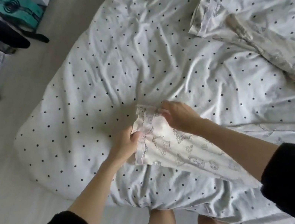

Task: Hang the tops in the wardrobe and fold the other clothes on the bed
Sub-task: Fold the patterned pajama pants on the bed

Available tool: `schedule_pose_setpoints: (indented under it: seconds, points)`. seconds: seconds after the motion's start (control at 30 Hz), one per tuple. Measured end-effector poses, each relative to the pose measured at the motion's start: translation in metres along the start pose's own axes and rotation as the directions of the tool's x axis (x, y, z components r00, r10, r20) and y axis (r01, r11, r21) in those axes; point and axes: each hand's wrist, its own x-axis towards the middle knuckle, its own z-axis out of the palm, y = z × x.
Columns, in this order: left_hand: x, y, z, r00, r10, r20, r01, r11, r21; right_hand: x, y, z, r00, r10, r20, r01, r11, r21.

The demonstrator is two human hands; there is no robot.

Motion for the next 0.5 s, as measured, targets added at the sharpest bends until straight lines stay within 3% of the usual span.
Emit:
schedule_pose_setpoints:
  seconds: [0.1, 0.23, 0.37, 0.5]
  points:
    - [0.016, 0.025, -0.018, 0.977, 0.17, -0.13, -0.176, 0.984, -0.036, 0.004, 0.003, -0.036, 0.985, 0.016, -0.174, -0.008, 0.999, 0.046]
    - [0.042, 0.055, -0.032, 0.914, 0.293, -0.283, -0.312, 0.95, -0.027, 0.018, 0.008, -0.08, 0.937, 0.05, -0.345, -0.007, 0.992, 0.124]
    - [0.066, 0.062, -0.028, 0.888, 0.288, -0.359, -0.319, 0.947, -0.027, 0.032, 0.024, -0.097, 0.921, 0.123, -0.37, -0.049, 0.978, 0.202]
    - [0.077, 0.051, -0.025, 0.871, 0.299, -0.39, -0.347, 0.936, -0.056, 0.037, 0.031, -0.09, 0.888, 0.122, -0.444, -0.05, 0.984, 0.169]
